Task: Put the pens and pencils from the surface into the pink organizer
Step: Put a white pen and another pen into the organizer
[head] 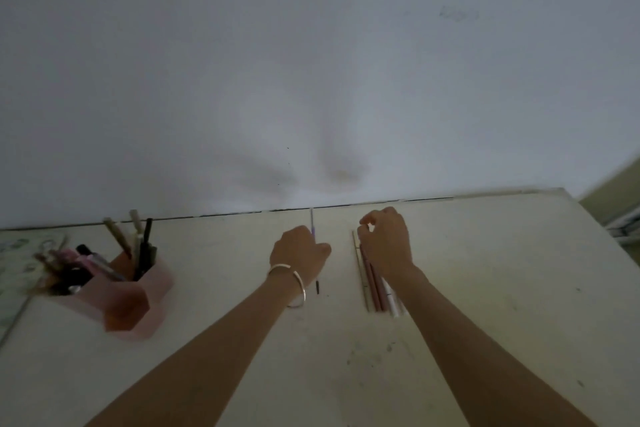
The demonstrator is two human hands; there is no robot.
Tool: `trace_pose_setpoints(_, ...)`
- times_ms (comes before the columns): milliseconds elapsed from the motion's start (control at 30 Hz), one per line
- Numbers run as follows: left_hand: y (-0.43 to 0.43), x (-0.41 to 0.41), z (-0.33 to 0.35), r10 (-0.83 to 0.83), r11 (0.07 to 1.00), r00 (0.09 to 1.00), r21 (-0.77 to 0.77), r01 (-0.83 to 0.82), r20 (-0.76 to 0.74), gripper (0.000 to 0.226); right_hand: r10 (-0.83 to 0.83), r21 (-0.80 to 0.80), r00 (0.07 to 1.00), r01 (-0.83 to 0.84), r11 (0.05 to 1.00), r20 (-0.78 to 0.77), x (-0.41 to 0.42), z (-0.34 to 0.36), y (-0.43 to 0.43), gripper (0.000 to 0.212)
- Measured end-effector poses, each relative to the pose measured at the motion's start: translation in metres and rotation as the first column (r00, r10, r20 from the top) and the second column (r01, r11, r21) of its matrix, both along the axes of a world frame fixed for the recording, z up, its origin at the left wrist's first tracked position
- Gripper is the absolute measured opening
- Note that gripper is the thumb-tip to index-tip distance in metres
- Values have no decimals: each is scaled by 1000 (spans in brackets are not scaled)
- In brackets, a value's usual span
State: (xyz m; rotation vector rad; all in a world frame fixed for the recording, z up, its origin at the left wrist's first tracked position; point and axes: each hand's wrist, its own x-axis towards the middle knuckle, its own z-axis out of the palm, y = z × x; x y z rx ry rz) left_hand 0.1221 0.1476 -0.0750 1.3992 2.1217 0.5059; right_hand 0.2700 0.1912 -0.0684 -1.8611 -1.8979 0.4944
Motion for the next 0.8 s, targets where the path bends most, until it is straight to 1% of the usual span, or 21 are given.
trace_pose_setpoints(67,-2,-11,8,17,998,1000,56,-17,7,17,24,-95,979,-5,996,203,-10,-14,18,26)
trace_pose_setpoints(133,-5,-20,14,31,993,999,109,-32,11,16,30,-159,934,29,987,357,-17,-28,30,33)
trace_pose_setpoints(233,-9,-30,16,29,990,999,133,-34,41,15,27,-193,885,72,979,464,-25,-44,34,31)
trace_pose_setpoints(300,-11,-33,17,21,991,999,135,-26,35,30,43,-201,879,61,978,475,-32,-46,36,27)
trace_pose_setpoints(333,-12,-35,19,15,989,1000,145,-19,25,41,48,-214,901,51,976,431,-37,-43,38,25)
trace_pose_setpoints(367,-14,-37,24,7,986,1000,164,-11,26,53,25,-232,942,56,971,334,-42,-37,40,20)
trace_pose_setpoints(400,-16,-40,29,-2,981,999,192,-5,37,65,-4,-257,983,52,965,183,-48,-28,42,18)
trace_pose_setpoints(433,-18,-46,38,-5,975,998,223,-7,55,78,-16,-276,1000,18,961,12,-57,-16,44,22)
trace_pose_setpoints(467,-21,-53,47,-11,966,997,259,-9,75,90,-17,-272,988,-25,962,-151,-63,-3,45,27)
trace_pose_setpoints(500,-24,-63,58,-12,955,996,298,-14,85,98,-9,-259,955,-72,963,-298,-72,14,43,27)
trace_pose_setpoints(533,-27,-77,70,-8,941,996,339,-22,86,99,3,-242,902,-119,963,-433,-83,32,40,24)
trace_pose_setpoints(600,-34,-107,95,24,906,997,420,-53,74,91,32,-187,751,-206,961,-660,-104,67,28,14)
trace_pose_setpoints(633,-39,-123,106,51,883,997,462,-76,66,85,53,-144,672,-234,962,-738,-114,81,21,9)
trace_pose_setpoints(667,-46,-142,117,87,857,995,506,-102,53,78,80,-92,600,-250,964,-796,-126,95,11,8)
trace_pose_setpoints(733,-62,-176,131,146,808,989,573,-136,28,66,135,24,487,-228,973,-863,-146,115,-8,11)
trace_pose_setpoints(800,-80,-205,136,189,789,982,599,-137,-25,60,176,119,406,-163,979,-897,-166,128,-28,9)
